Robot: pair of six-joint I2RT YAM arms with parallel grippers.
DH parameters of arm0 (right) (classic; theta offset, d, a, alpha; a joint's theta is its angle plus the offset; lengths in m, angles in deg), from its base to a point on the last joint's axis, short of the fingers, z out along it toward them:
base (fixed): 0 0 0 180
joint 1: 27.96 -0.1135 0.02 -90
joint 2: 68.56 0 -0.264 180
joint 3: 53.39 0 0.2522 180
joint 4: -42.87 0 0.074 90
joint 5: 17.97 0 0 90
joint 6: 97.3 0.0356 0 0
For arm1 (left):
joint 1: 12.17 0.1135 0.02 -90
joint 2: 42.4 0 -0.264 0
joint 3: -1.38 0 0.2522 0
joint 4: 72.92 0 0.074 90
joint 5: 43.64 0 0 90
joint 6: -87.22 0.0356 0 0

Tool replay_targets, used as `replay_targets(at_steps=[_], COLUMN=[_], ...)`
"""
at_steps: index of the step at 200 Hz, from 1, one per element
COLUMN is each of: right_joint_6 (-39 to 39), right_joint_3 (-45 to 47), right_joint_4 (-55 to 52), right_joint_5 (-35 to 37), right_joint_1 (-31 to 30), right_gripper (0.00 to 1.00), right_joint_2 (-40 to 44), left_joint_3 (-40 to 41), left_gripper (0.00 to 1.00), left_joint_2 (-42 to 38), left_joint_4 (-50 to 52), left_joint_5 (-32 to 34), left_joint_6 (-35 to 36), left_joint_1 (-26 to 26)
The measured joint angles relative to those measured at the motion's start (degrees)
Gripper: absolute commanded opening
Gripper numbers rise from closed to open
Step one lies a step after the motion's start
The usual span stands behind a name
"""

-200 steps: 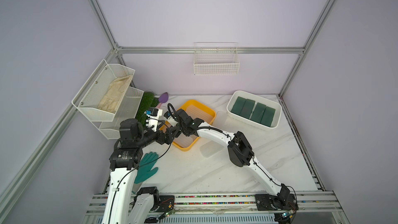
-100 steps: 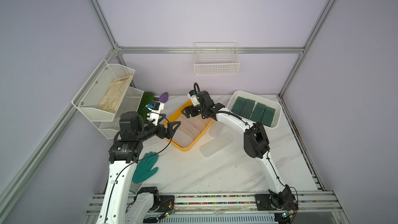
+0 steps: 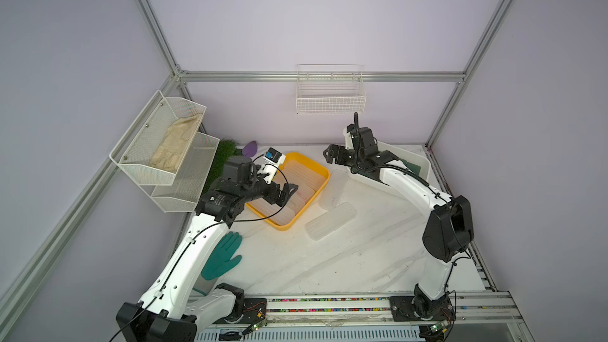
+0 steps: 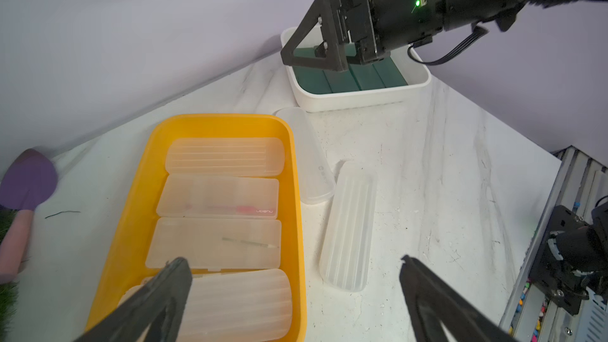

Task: Place the pencil cases by color into the storage box
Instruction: Pick up the pencil case from the center of the board.

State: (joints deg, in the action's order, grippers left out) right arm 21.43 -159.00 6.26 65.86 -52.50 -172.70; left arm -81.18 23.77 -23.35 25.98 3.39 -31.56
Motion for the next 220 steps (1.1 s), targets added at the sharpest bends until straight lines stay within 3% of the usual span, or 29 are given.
replay_targets(at_steps=[46,86,174,220], right_joint_6=[6.84,10.21,12.22,12.20], right_joint_3=[11.76,18.27,24.48,26.71], right_joint_4=[-2.56,-5.09,-10.38,-11.52], right_joint_5=[-0.50,-1.16,-2.36,-2.95], right_joint_1=[5.11,7.10,8.48,10.08], right_gripper=[0.97,0.97,0.97,0.97], right_joint_2=[8.37,15.47,22.47,24.13], left_joint_3=[0.00,0.02,-0.11,-4.39], left_gripper=[1.00,1.00,1.00,1.00], left_joint_2=[6.73,12.35,25.51,31.30], left_joint_4=[1.18,1.44,3.10,4.15], left_joint_5=[7.43,11.30,16.17,17.18], left_joint_6=[2.64,3.82,3.91,3.43], left_joint_1=[-12.48,-19.65,-25.55,-26.95])
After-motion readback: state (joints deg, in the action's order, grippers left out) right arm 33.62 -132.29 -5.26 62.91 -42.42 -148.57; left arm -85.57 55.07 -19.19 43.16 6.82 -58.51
